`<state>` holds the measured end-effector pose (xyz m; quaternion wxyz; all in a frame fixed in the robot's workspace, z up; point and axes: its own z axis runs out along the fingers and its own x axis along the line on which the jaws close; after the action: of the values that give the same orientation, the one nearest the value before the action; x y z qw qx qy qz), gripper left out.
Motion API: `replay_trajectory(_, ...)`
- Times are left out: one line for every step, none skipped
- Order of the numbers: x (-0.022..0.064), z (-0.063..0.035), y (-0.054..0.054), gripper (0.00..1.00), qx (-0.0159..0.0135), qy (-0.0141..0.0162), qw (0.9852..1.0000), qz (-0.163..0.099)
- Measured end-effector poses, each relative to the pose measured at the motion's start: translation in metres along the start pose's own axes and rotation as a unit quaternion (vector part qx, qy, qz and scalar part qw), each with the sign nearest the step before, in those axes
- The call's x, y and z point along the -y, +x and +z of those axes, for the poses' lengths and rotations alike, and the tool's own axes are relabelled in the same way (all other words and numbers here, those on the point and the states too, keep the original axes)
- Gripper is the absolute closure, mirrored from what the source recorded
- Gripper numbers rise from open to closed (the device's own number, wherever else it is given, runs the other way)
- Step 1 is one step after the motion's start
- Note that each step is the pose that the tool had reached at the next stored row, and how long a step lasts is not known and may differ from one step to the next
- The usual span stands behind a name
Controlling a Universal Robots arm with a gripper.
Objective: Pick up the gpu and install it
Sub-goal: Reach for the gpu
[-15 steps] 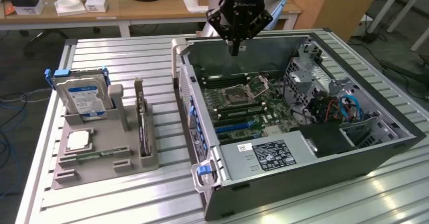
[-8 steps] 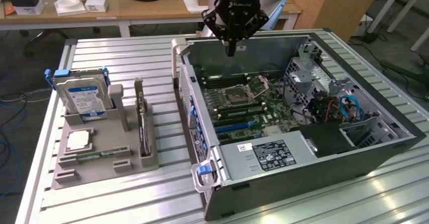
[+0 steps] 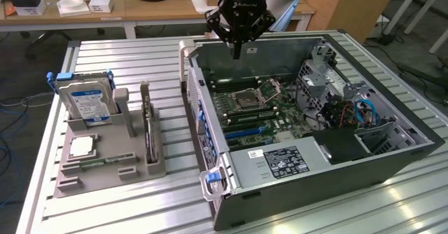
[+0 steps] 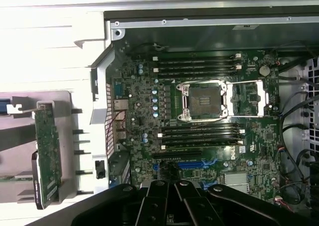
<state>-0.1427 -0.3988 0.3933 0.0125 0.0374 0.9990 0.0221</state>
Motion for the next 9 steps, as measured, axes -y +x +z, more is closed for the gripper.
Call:
replay_trajectory(0.0001, 0.0, 0.0011, 0.9, 0.0, 0.0, 1.0, 0.0)
replay_trajectory(0.0002, -0.0001, 0.0022, 0.9, 0.0, 0.0, 1.0, 0.0)
replay_trajectory(0.0002, -0.0001, 0.0032, 0.9, 0.0, 0.0, 1.0, 0.0)
replay_trajectory(0.0003, -0.0001, 0.0041, 0.9, 0.0, 0.0, 1.0, 0.0)
replay_trajectory(0.0004, -0.0002, 0.0052, 0.9, 0.0, 0.0, 1.0, 0.0)
replay_trajectory(0.0005, -0.0002, 0.0062, 0.9, 0.0, 0.0, 1.0, 0.0)
replay_trajectory(0.0005, -0.0002, 0.0071, 0.9, 0.0, 0.0, 1.0, 0.0)
replay_trajectory(0.0006, -0.0002, 0.008, 0.9, 0.0, 0.0, 1.0, 0.0)
replay_trajectory(0.0007, -0.0003, 0.0089, 0.9, -0.0001, 0.0, 1.0, 0.0)
